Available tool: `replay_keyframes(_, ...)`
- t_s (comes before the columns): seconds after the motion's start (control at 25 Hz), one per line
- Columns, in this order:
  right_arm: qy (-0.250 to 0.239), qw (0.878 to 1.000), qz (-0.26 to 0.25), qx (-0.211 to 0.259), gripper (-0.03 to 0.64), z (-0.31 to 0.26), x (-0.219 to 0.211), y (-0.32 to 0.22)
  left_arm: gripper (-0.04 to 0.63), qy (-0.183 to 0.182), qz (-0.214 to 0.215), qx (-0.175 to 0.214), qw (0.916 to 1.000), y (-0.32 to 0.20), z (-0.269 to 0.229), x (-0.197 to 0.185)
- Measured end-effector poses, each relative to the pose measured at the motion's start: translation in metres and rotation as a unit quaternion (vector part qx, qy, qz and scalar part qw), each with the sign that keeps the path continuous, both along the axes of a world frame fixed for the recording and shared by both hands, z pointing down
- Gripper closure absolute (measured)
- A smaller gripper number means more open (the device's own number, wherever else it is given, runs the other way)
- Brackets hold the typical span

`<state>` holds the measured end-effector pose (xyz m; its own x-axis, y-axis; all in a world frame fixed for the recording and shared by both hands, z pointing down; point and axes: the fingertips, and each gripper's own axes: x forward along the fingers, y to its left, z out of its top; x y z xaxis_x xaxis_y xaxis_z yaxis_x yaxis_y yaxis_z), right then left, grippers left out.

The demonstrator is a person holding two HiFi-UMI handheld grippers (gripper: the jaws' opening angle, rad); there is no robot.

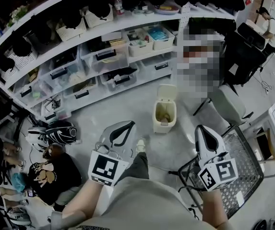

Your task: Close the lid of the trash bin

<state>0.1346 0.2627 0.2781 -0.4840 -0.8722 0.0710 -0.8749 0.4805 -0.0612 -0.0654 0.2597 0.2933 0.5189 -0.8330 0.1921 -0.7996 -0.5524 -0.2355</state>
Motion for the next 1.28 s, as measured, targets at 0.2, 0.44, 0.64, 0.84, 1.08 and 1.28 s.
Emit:
replay_keyframes(0.2, 0.008, 1.0, 0.01, -0.011, 0.614, 0.01, -0.007, -0.062, 0.594, 0.008, 0.014, -0.014, 0.9998, -0.068, 0.014, -0.003)
replay_keyframes(0.44, 0.014, 0.999, 0.026, -0.034, 0.614, 0.024, -0.025, -0.16, 0.594, 0.01, 0.032, -0.038, 0.9987, -0.168, 0.028, -0.017)
replay_keyframes(0.64, 0.023, 0.997, 0.039, -0.061, 0.614, 0.033, -0.045, -0.249, 0.594, 0.003, 0.053, -0.042, 0.9977, -0.268, 0.023, -0.031)
replay_keyframes(0.84, 0.028, 0.995, 0.062, -0.068, 0.615, 0.039, -0.049, -0.327, 0.594, -0.005, 0.079, -0.044, 0.9959, -0.347, 0.026, -0.035)
replay_keyframes(1.08, 0.036, 0.993, 0.065, -0.093, 0.614, 0.056, -0.045, -0.383, 0.594, -0.003, 0.082, -0.068, 0.9943, -0.399, 0.048, -0.036)
replay_keyframes(1.28, 0.044, 0.991, 0.049, -0.116, 0.614, 0.079, -0.044, -0.415, 0.594, -0.009, 0.062, -0.091, 0.9939, -0.424, 0.072, -0.04)
